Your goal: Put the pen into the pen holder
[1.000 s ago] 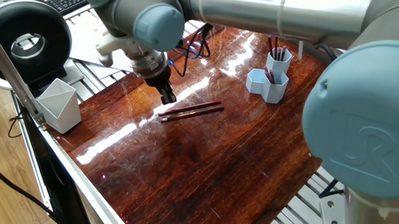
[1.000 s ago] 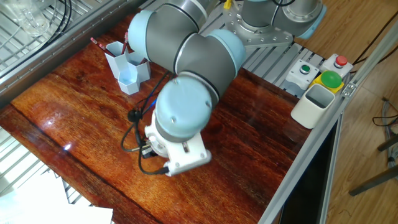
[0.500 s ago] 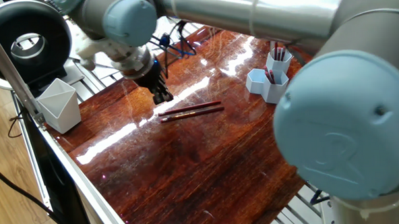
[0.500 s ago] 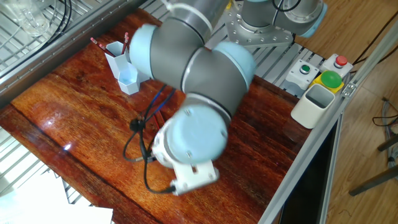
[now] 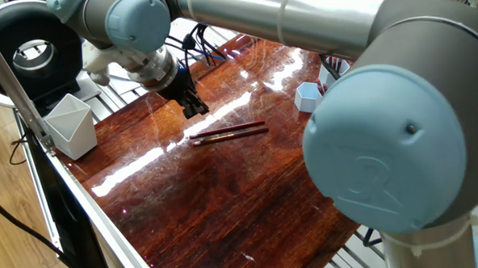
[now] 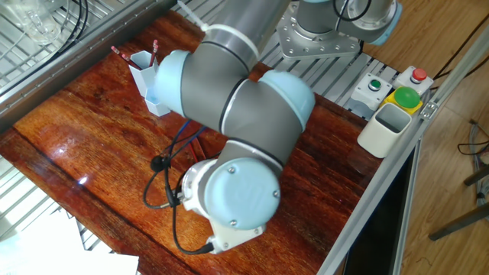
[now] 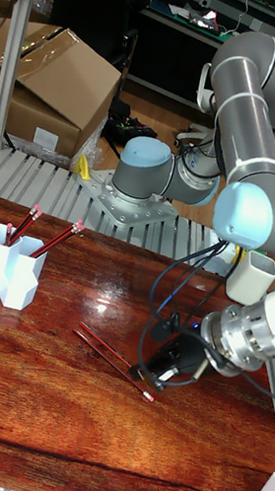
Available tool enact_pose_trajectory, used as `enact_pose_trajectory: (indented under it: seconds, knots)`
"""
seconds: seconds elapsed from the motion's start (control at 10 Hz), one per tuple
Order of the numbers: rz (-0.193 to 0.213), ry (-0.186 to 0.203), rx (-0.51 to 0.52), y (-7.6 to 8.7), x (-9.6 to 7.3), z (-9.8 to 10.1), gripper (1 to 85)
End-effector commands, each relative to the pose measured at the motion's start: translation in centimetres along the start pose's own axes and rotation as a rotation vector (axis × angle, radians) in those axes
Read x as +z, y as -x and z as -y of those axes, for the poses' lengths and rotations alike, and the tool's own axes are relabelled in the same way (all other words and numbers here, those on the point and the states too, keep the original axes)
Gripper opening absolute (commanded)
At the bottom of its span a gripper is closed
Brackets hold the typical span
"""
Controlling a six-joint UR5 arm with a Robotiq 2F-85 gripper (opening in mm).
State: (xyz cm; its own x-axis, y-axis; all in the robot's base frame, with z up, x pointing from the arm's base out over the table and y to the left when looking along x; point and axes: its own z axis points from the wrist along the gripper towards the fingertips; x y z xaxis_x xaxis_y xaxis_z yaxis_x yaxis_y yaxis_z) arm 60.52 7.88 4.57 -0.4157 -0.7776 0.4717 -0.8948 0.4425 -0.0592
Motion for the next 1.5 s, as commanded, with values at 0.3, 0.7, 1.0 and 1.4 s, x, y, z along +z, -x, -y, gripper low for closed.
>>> enact_pose_trajectory:
  seconds: [0.3, 0.7, 1.0, 1.4]
  knots:
    - [-0.012, 0.067, 0.003, -0.3, 2.3, -1.9, 77.7]
    - [-0.013, 0.086, 0.011, -0.5, 1.9, -2.4, 85.0]
    - [-0.002, 0.096, 0.018, -0.2, 1.8, -2.7, 85.0]
    - [0.003, 0.078, 0.038, 0.3, 2.5, -2.3, 73.3]
